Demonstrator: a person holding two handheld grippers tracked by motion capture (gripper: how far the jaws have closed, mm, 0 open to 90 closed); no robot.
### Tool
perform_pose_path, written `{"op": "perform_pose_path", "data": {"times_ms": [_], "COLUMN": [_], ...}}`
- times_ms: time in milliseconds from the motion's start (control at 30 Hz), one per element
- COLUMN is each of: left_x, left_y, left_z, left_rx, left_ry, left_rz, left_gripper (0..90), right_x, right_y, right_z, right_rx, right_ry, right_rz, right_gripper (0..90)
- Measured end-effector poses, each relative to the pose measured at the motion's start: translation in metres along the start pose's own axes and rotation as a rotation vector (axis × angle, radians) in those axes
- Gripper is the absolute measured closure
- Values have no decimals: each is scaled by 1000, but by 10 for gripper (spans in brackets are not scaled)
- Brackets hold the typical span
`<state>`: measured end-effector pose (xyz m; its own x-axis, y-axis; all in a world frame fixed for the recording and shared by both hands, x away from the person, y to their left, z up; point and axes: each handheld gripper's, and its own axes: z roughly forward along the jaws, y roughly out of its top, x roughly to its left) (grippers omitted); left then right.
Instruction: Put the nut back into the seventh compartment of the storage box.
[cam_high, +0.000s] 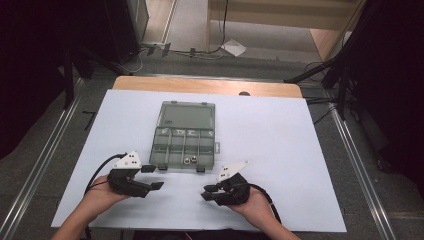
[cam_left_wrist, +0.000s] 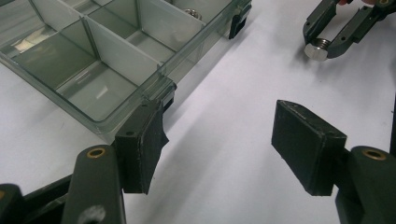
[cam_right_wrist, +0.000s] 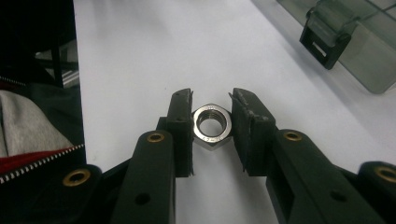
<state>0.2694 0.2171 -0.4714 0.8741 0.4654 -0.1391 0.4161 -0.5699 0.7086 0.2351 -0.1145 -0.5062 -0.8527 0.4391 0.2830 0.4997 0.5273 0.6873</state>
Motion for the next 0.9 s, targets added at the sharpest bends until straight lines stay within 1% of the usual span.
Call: {"op": "perform_pose_path", "data": {"times_ms": [67, 100, 133, 267, 467, 533, 567, 600, 800, 833, 900], "left_x": [0, 0, 0, 0, 0, 0, 0, 0, 0, 0, 0], "left_y": [0, 0, 1, 1, 1, 1, 0, 0, 1, 1, 0], "left_z": [0, 0, -1, -1, -1, -1, 0, 0, 0, 0, 1], "left_rx": [-3, -2, 24, 25, 25, 25, 12, 10, 17, 25, 13], "left_ry": [-1, -1, 4, 3, 2, 2, 1, 1, 1, 1, 1], "left_rz": [-1, -1, 6, 6, 7, 7, 5, 4, 6, 8, 6], "left_gripper": [344, 344, 344, 343, 343, 343, 343, 344, 344, 344, 344], "right_x": [-1, -1, -1, -5, -8, -9, -9, -9, -13, -13, -15], "right_y": [1, 2, 3, 6, 12, 13, 14, 14, 19, 20, 21], "right_z": [0, 0, 0, -2, -3, -2, -1, -1, -2, -2, -4], "right_rx": [-5, -6, -5, -22, -46, -50, -49, -49, -62, -63, -65], "right_ry": [0, -1, -2, -8, -16, -17, -19, -19, -32, -34, -37], "right_rz": [1, 10, 15, 22, 50, 54, 53, 56, 70, 74, 81], "right_gripper": [711, 711, 711, 711, 711, 711, 711, 711, 711, 711, 711]}}
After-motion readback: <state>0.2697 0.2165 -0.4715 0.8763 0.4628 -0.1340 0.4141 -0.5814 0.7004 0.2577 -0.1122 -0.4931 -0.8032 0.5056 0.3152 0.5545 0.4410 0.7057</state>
